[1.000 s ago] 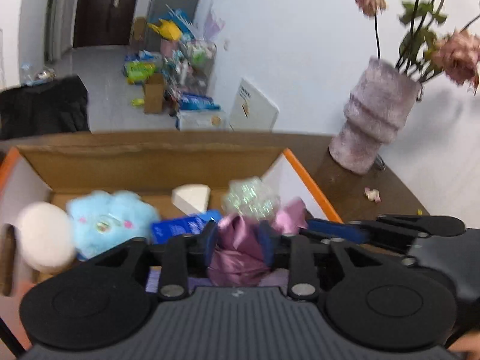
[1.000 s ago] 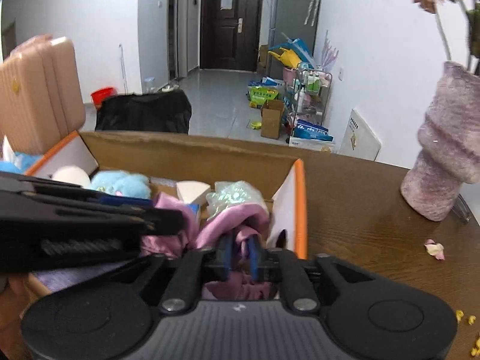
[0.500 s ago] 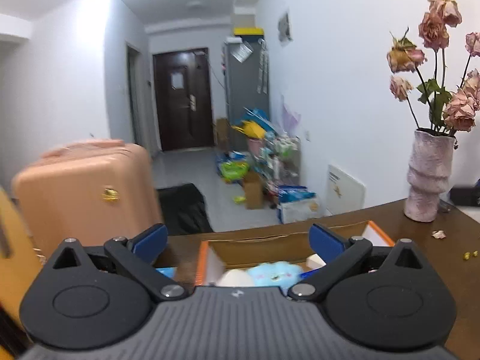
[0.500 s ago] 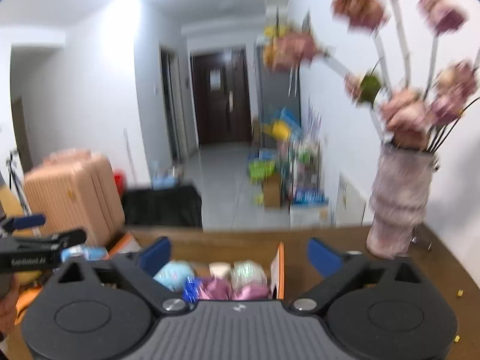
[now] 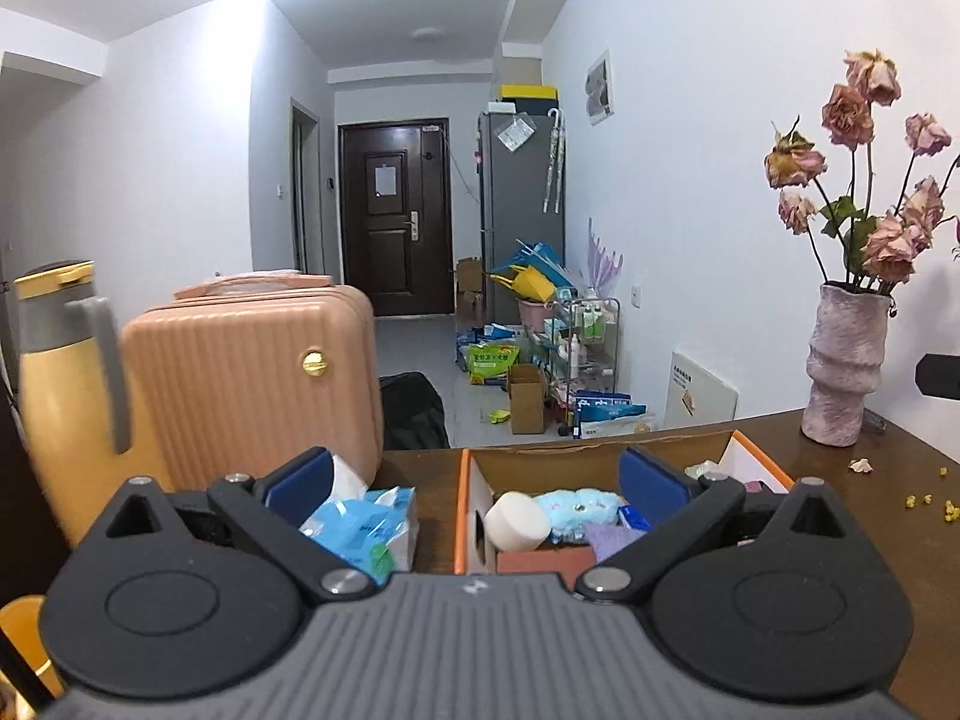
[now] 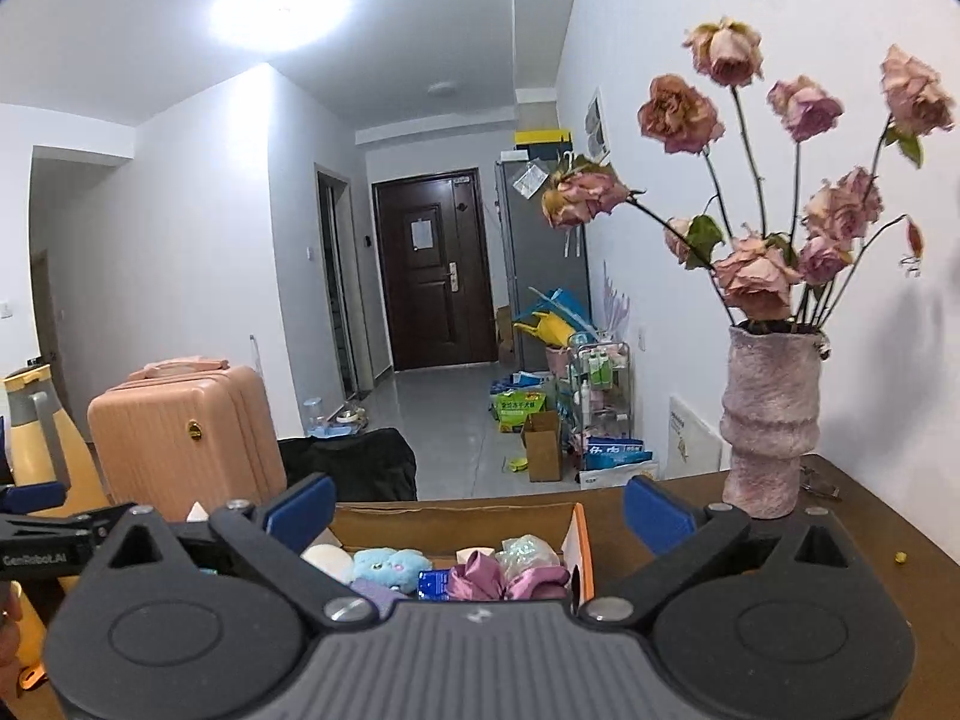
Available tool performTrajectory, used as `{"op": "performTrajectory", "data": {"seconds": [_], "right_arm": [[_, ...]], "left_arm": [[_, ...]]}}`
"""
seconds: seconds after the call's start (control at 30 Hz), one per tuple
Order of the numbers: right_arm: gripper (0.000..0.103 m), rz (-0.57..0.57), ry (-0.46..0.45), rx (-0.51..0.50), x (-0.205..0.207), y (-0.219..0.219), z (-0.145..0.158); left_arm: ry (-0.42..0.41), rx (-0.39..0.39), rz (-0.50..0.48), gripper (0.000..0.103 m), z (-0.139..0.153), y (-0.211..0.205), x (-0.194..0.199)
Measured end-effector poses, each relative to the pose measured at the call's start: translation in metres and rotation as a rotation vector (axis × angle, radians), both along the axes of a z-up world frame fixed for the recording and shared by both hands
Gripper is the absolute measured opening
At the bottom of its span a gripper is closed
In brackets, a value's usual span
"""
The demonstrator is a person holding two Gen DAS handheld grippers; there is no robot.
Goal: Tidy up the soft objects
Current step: 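Withdraw both tools from the box and approach the plush toy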
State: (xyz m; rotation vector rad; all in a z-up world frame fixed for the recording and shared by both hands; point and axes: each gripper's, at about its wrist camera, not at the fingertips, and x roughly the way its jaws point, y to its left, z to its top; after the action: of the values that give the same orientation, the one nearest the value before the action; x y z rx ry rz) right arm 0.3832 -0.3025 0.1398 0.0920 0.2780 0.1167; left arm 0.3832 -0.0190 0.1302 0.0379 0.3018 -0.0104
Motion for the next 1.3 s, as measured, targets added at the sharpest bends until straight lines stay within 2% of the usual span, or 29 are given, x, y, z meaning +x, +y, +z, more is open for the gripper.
{"op": "performTrajectory", "data": {"seconds": [0.17, 0.37, 0.5, 0.63, 0.73, 0.9, 1.03, 1.3], "right_arm": [[0.103, -0.022, -0.004, -0.033, -0.062, 0.008, -0.014], [0.103, 0.028, -0.071, -0.099, -0.169, 0.023, -0.053], [0.103, 0.020, -0.074, -0.068, -0.226, 0.029, -0.080], [0.103, 0.014, -0.018, -0.028, -0.265, 0.033, -0.106], [0.103, -0.007, 0.015, -0.042, -0.293, 0.039, -0.125], [0.103, 0.012, 0.064, -0.011, -0.322, 0.040, -0.142], [0.103, -0.001, 0.068, -0.011, -0.325, 0.041, -0.145], [0.103, -0.011, 0.112, 0.000, -0.311, 0.036, -0.152]], "left_arm": [[-0.028, 0.043, 0.023, 0.103, -0.022, 0.012, -0.067], [-0.034, -0.020, -0.030, 0.103, -0.064, 0.034, -0.170], [-0.014, -0.021, 0.001, 0.103, -0.087, 0.047, -0.224], [0.040, -0.015, -0.005, 0.103, -0.106, 0.059, -0.258], [0.068, -0.008, 0.035, 0.103, -0.118, 0.064, -0.277], [0.070, -0.008, 0.039, 0.103, -0.124, 0.068, -0.294], [0.060, -0.011, 0.035, 0.103, -0.120, 0.066, -0.291], [0.097, -0.015, 0.003, 0.103, -0.129, 0.054, -0.277]]}}
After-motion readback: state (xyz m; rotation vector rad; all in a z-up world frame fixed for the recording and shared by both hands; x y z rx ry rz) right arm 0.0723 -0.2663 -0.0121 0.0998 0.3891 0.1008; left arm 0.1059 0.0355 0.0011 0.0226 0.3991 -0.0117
